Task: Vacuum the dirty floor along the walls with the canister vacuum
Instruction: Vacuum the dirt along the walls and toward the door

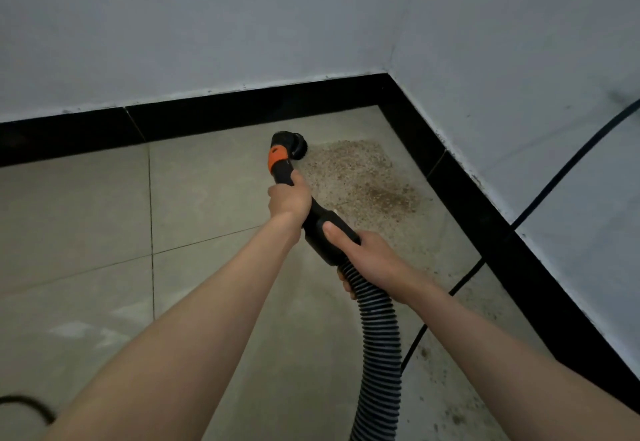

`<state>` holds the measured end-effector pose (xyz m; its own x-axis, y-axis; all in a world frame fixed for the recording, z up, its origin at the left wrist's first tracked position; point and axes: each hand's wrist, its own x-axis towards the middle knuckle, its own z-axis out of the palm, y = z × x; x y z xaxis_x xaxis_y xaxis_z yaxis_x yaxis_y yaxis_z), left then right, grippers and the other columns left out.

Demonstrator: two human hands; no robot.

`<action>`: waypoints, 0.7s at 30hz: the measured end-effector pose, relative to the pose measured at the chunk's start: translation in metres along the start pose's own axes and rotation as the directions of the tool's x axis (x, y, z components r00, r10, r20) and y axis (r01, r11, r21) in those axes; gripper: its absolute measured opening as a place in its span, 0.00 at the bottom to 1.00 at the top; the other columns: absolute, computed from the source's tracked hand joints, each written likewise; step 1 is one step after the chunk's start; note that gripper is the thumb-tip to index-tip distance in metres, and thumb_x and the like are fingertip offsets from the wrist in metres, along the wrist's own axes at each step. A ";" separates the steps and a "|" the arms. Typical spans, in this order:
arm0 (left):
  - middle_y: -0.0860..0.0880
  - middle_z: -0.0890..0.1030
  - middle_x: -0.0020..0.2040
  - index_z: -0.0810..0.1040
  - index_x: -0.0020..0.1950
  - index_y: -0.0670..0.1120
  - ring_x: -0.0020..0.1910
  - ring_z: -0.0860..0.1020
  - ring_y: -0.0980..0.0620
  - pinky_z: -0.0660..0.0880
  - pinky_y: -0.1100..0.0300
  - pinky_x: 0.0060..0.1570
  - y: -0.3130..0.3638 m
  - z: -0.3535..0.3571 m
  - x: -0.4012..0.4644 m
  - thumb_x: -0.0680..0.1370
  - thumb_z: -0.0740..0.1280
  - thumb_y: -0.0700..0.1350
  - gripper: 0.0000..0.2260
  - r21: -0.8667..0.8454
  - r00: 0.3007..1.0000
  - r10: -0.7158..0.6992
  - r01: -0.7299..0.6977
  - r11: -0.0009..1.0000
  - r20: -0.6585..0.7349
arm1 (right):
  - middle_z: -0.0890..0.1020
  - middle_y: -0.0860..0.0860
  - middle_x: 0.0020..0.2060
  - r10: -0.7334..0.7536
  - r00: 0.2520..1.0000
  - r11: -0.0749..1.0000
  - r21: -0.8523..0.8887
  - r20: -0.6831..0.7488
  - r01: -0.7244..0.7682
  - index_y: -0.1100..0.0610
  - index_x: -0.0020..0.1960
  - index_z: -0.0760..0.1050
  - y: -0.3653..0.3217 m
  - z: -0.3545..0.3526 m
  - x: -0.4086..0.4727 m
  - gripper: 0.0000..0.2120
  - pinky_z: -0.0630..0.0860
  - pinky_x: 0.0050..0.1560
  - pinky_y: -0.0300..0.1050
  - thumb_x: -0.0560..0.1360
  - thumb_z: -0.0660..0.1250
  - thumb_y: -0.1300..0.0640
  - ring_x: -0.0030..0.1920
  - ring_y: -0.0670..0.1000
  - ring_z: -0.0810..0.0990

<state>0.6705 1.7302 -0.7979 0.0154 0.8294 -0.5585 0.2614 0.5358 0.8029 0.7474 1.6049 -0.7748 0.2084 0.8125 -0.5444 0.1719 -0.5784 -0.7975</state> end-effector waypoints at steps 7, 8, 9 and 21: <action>0.40 0.75 0.62 0.64 0.69 0.38 0.57 0.75 0.42 0.71 0.55 0.47 0.005 0.034 -0.002 0.82 0.53 0.56 0.24 0.123 0.998 0.049 -0.052 0.991 0.025 | 0.77 0.55 0.28 -0.002 0.998 0.997 0.080 -0.070 0.008 0.62 0.44 0.72 0.017 -0.014 0.004 0.24 0.75 0.26 0.43 0.77 0.61 0.39 0.24 0.51 0.76; 0.40 0.75 0.62 0.64 0.69 0.38 0.57 0.75 0.42 0.71 0.55 0.48 0.006 0.039 -0.001 0.82 0.53 0.56 0.24 0.141 0.998 0.056 -0.059 0.988 0.031 | 0.77 0.55 0.28 0.001 0.997 0.996 0.088 -0.075 0.006 0.62 0.45 0.73 0.018 -0.018 0.004 0.25 0.75 0.27 0.43 0.77 0.61 0.38 0.24 0.51 0.76; 0.40 0.75 0.62 0.64 0.69 0.38 0.57 0.76 0.42 0.71 0.55 0.47 0.007 0.044 0.000 0.82 0.53 0.56 0.25 0.156 0.997 0.060 -0.066 0.986 0.042 | 0.77 0.55 0.28 0.006 0.997 0.995 0.097 -0.079 0.002 0.63 0.45 0.74 0.020 -0.021 0.004 0.25 0.75 0.27 0.44 0.77 0.61 0.38 0.24 0.51 0.76; 0.44 0.75 0.43 0.71 0.62 0.36 0.36 0.73 0.50 0.66 0.58 0.32 0.025 0.098 -0.001 0.83 0.52 0.54 0.22 0.330 0.979 0.140 -0.183 0.926 0.151 | 0.78 0.54 0.30 0.063 0.980 0.975 0.222 -0.189 -0.020 0.59 0.43 0.74 0.037 -0.050 0.013 0.24 0.75 0.27 0.41 0.77 0.62 0.37 0.25 0.50 0.77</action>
<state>0.7717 1.7266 -0.7979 0.1977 0.8625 -0.4658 0.5577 0.2918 0.7771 0.8043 1.5901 -0.7983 0.3972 0.7460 -0.5346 -0.0502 -0.5639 -0.8243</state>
